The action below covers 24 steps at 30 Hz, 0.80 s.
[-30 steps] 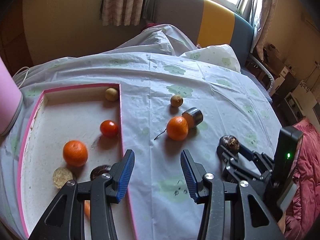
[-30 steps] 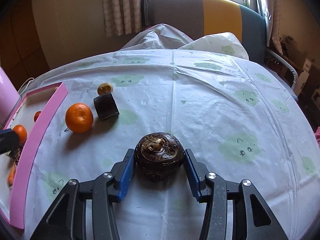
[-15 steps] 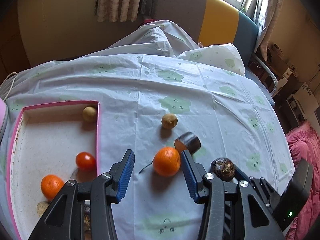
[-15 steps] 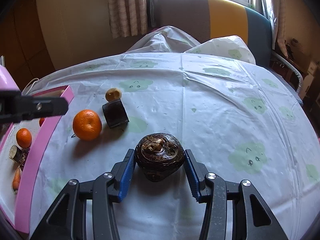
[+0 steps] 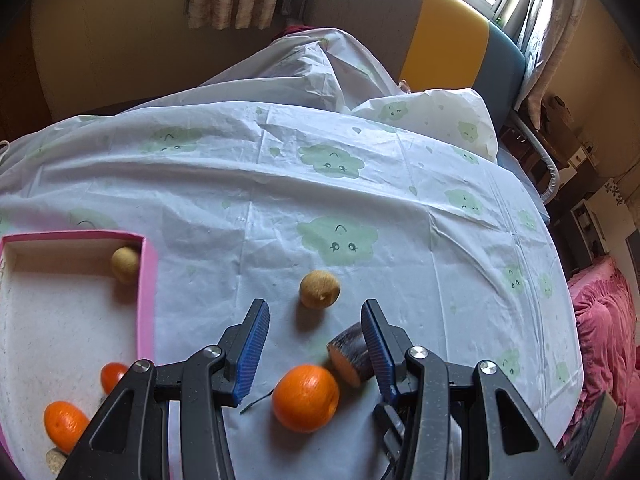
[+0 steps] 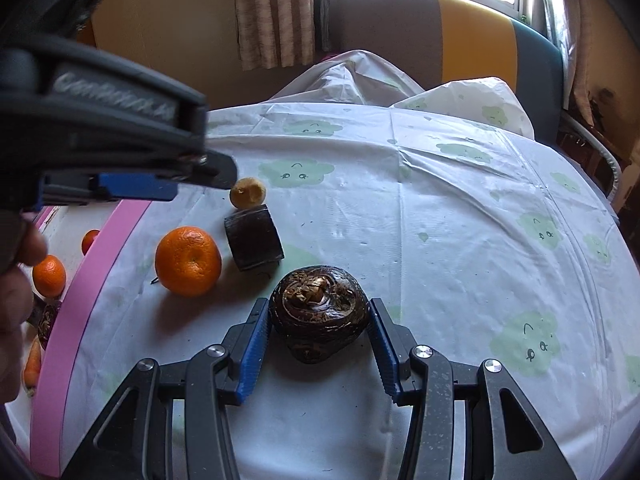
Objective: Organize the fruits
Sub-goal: 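Close the left tool on the small brown kiwi on the table, then carry the kiwi into the tray and release it with the left tool while the right tool holds the chestnut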
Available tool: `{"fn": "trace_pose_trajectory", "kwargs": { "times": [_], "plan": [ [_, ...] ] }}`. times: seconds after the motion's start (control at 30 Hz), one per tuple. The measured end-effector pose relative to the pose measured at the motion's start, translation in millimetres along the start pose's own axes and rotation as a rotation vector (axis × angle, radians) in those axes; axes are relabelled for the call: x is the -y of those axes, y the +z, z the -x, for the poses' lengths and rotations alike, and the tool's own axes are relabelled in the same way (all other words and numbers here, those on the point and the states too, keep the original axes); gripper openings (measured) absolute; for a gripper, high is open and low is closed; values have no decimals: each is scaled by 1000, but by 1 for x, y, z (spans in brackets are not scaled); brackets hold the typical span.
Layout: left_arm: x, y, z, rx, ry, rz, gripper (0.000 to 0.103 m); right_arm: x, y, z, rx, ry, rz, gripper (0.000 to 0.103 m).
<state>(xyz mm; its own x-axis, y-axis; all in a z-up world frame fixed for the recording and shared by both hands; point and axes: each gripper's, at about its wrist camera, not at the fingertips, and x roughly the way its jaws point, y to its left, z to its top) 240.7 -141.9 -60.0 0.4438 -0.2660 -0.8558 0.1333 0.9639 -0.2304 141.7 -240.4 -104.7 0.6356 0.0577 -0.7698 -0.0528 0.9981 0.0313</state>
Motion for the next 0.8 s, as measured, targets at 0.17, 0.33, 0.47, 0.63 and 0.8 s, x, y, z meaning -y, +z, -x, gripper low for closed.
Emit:
{"fn": "trace_pose_trajectory", "kwargs": {
  "times": [0.17, 0.33, 0.47, 0.63, 0.8],
  "plan": [
    [-1, 8, -17, -37, -15, 26, 49, 0, 1, 0, -1, 1, 1, 49],
    [-3, 15, -28, -59, -17, 33, 47, -5, 6, 0, 3, -2, 14, 49],
    [-7, 19, -40, -88, -21, 42, 37, -7, 12, -3, 4, 0, 20, 49],
    [-6, 18, -45, -89, -32, 19, 27, -8, 12, -8, -10, 1, 22, 49],
    [-6, 15, -31, -52, -14, -4, 26, -7, 12, -10, -9, 4, 19, 49]
  ]
}}
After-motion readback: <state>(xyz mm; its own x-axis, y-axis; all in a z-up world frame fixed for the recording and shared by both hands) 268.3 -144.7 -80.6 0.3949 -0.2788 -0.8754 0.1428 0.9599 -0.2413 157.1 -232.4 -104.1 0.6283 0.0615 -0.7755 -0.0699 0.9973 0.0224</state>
